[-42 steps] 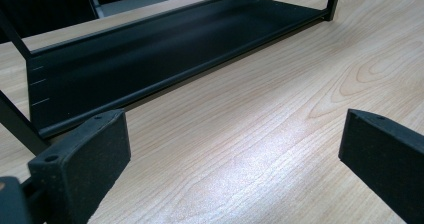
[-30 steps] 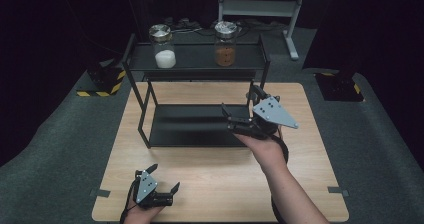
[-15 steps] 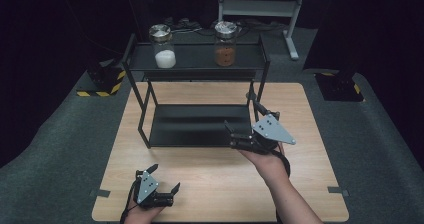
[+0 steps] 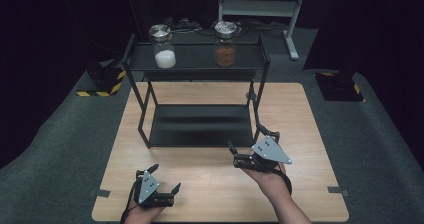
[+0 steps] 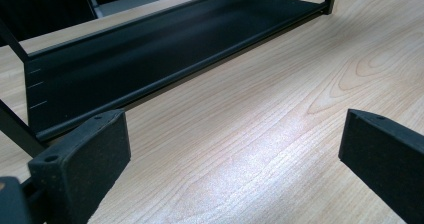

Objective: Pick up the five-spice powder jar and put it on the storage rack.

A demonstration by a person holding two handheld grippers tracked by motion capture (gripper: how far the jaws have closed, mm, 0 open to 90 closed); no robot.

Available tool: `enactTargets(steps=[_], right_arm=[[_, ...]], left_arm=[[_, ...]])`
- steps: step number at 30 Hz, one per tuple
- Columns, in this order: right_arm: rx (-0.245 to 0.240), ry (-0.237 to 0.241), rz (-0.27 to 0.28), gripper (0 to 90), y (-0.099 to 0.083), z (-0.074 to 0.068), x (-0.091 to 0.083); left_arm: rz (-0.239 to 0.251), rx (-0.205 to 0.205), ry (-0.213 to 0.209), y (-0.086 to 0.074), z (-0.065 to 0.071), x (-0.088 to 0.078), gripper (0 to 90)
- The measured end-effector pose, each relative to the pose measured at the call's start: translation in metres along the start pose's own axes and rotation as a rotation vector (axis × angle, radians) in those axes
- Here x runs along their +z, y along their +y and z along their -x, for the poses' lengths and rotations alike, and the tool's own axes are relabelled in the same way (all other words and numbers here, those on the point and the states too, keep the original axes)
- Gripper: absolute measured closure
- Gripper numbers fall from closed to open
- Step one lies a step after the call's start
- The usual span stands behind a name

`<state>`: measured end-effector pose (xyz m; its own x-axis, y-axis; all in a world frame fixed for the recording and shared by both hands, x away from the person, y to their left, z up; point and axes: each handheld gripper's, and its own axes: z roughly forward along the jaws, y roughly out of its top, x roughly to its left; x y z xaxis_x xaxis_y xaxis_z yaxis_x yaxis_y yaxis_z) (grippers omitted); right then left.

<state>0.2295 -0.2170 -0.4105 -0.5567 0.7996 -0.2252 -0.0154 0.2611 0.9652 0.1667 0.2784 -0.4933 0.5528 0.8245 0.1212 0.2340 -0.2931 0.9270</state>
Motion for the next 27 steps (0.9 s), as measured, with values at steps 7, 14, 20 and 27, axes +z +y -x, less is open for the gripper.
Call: enactTargets(steps=[7, 14, 20, 27], right_arm=[[0.001, 0.005, -0.055, 0.0, -0.028, -0.005, -0.007], [0.011, -0.009, -0.115, 0.0, -0.056, -0.006, -0.016], [0.018, -0.028, -0.167, 0.0, -0.075, -0.002, -0.025], [0.02, -0.058, -0.231, 0.0, -0.086, 0.004, -0.031]], left_arm=[[-0.001, 0.005, 0.001, 0.0, 0.001, 0.0, 0.4], [-0.003, 0.008, 0.006, 0.001, 0.002, 0.0, 0.4], [-0.004, 0.008, 0.011, 0.001, 0.003, 0.0, 0.4], [-0.006, 0.006, 0.014, 0.001, 0.003, 0.0, 0.4]])
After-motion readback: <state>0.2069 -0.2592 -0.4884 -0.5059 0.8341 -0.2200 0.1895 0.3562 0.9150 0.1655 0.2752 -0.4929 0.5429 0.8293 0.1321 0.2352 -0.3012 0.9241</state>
